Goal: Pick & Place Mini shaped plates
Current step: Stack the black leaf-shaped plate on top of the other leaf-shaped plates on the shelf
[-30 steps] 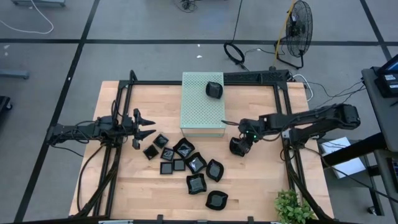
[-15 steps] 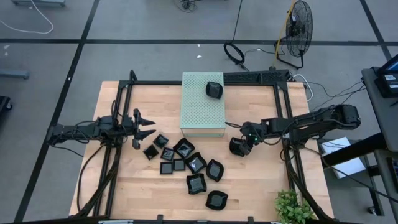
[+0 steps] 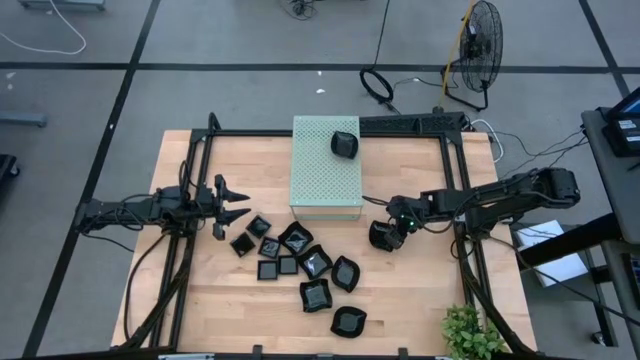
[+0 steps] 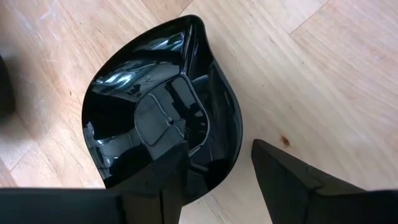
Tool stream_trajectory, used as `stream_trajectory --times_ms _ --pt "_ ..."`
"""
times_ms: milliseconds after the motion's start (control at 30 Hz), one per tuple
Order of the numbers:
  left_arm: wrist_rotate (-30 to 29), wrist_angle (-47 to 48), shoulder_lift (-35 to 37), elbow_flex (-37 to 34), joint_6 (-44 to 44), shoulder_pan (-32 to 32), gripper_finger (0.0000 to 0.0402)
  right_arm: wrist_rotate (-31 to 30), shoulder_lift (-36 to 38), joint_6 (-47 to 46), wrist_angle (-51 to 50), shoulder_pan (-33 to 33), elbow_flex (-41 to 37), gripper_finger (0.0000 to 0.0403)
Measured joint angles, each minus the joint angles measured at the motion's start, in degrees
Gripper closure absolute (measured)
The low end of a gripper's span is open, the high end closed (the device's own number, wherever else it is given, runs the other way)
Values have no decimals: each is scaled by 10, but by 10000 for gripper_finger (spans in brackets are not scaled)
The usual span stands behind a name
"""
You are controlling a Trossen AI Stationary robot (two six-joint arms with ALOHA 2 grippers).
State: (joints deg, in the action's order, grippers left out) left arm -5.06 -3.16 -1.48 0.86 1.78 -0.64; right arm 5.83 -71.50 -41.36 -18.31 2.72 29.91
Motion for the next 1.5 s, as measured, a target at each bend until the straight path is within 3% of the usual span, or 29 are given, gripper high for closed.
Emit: stream_trajectory --times_ms 1233,1500 --pt "0 0 0 0 0 0 227 -2 0 50 0 0 0 234" --pt "0 0 0 0 0 0 227 -2 0 -34 2 0 0 234"
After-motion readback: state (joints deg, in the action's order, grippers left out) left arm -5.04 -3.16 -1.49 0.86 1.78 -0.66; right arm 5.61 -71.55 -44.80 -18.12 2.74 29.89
